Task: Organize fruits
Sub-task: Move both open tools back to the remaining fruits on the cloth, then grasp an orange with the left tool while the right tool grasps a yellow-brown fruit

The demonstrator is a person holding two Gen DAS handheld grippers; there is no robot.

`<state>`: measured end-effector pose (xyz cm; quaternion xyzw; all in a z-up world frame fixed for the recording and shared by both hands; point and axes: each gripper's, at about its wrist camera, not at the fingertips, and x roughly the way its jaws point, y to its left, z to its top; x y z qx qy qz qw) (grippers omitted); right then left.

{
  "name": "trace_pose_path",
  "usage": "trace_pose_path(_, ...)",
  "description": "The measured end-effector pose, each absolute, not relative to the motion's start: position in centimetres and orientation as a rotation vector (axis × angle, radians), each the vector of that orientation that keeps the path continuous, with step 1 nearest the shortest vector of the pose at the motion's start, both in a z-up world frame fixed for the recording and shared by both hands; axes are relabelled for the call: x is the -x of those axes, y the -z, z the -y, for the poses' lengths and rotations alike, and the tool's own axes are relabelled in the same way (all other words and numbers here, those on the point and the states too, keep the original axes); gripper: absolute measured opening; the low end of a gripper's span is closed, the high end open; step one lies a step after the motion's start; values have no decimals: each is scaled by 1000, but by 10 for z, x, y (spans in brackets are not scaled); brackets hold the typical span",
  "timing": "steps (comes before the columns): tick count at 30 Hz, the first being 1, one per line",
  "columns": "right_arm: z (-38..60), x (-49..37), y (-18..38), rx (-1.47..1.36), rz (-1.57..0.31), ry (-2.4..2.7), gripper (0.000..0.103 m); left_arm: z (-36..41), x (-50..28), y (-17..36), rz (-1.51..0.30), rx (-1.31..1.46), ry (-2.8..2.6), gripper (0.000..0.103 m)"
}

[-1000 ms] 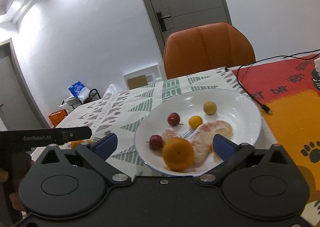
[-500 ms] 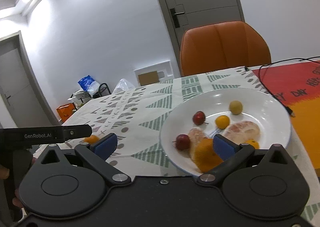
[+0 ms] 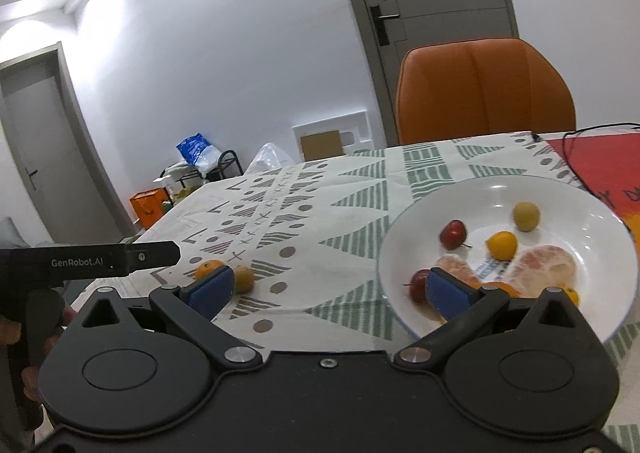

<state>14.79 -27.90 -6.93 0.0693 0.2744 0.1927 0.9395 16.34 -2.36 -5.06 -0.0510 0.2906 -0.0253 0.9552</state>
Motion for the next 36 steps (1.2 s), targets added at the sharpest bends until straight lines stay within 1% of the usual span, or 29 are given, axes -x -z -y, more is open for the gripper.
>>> trace_pose_path(13,255,-161,71,-104,-578,-442,103,14,-173,65,-601,130,72,93)
trace_pose_path(16,252,-165,72,-99,-582,-453,101,14,-177,69,-610,145,82,91)
trace_pose_path(18,251,-167,73,-96,-587,-459,97,15,-180,72,-613,146,87,90)
trace_pose_path(20,248,-169,74,-93,-593,-464,95,16,-182,75,-614,148,93,87)
trace_pose_path(22,246,-171,75,-88,-598,-466,92,16,-186,76,-619,154,103,80)
trace_pose_path(26,244,-175,77,-81,-614,-467,87,17,-193,82,-632,166,112,72)
trace_pose_path(28,243,-177,78,-77,-619,-466,84,17,-197,85,-640,171,117,65)
trace_pose_path(30,242,-179,80,-76,-626,-467,80,17,-201,88,-651,180,122,62)
trace_pose_path(34,239,-183,83,-71,-638,-475,77,17,-206,93,-662,187,133,57)
trace_pose_path(36,237,-186,84,-68,-645,-479,75,17,-207,95,-666,191,142,50)
